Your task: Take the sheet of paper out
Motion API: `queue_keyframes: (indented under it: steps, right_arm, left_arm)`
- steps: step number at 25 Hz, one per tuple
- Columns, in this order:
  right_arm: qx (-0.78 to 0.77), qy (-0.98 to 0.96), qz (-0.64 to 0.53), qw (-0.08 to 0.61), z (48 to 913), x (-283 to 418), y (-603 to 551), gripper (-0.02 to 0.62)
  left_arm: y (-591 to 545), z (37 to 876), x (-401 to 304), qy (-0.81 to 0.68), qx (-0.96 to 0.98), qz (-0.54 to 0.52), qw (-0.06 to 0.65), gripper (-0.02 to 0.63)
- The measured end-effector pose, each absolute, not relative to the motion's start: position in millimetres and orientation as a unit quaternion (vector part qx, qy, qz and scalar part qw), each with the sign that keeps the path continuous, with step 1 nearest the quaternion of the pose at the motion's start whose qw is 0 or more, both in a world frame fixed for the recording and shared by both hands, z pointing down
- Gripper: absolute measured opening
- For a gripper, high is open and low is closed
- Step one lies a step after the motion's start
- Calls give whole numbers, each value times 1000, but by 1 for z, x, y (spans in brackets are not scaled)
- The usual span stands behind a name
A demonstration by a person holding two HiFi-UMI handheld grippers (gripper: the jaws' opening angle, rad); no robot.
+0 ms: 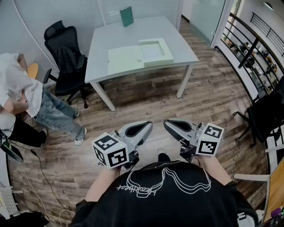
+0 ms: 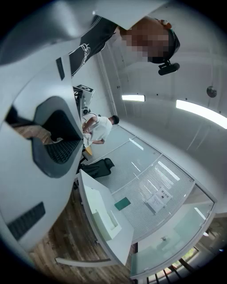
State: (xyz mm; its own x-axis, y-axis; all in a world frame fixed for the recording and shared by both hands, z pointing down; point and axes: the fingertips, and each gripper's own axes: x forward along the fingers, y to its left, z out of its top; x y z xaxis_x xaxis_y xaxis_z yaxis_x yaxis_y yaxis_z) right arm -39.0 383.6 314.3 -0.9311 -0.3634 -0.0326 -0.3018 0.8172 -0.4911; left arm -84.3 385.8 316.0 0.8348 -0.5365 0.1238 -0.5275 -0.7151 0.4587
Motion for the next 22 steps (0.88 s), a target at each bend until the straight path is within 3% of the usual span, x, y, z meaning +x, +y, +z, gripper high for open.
queue_keyframes:
  steps: [22]
  right_arm:
    - [-174, 949, -252, 69, 327, -26, 357, 8]
  left_arm:
    - [361, 329, -75, -298, 915, -17, 271, 12]
